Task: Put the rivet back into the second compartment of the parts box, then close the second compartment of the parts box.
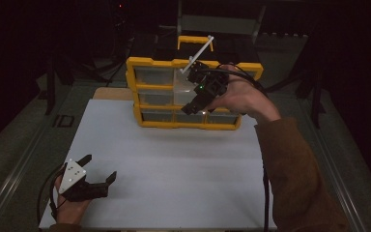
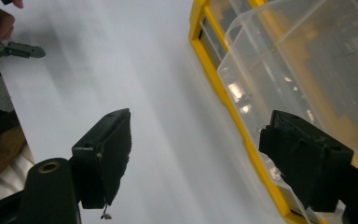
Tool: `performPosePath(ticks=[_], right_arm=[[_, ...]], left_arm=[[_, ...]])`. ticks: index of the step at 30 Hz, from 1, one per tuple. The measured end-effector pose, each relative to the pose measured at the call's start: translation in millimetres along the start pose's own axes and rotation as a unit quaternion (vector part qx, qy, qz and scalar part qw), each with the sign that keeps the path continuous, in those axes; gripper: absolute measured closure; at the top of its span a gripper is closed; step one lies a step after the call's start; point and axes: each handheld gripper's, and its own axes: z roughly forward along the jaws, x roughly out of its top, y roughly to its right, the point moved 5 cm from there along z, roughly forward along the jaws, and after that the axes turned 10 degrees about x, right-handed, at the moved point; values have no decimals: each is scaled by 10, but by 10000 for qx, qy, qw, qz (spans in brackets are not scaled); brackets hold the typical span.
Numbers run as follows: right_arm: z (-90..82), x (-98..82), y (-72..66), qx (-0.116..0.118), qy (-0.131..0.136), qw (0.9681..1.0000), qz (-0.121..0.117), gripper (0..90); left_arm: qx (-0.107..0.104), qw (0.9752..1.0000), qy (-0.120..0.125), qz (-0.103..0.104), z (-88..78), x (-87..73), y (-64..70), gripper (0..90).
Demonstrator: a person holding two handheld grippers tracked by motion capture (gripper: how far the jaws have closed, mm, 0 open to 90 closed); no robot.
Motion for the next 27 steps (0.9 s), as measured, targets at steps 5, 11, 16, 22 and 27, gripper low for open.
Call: performPosePath(ticks=[5, 11, 16, 22, 27], right_arm=[[26, -50, -2, 35, 10, 10000, 22, 236], [61, -94, 2, 74, 0, 10000, 24, 250], [81, -149, -1, 83, -4, 10000, 6, 295], [94, -215, 20, 54, 47, 10000, 3, 406], [108, -249, 29, -27, 139, 9999, -11, 516]], left_arm=[[-4, 10000, 13, -12, -4, 1, 0, 0], [-9, 10000, 4, -7, 5, 3, 4, 0], [-14, 10000, 1, -17, 6, 2, 4, 0], [-13, 10000, 6, -17, 5, 2, 8, 0], [-18, 10000, 5, -29, 4, 1, 5, 0]])
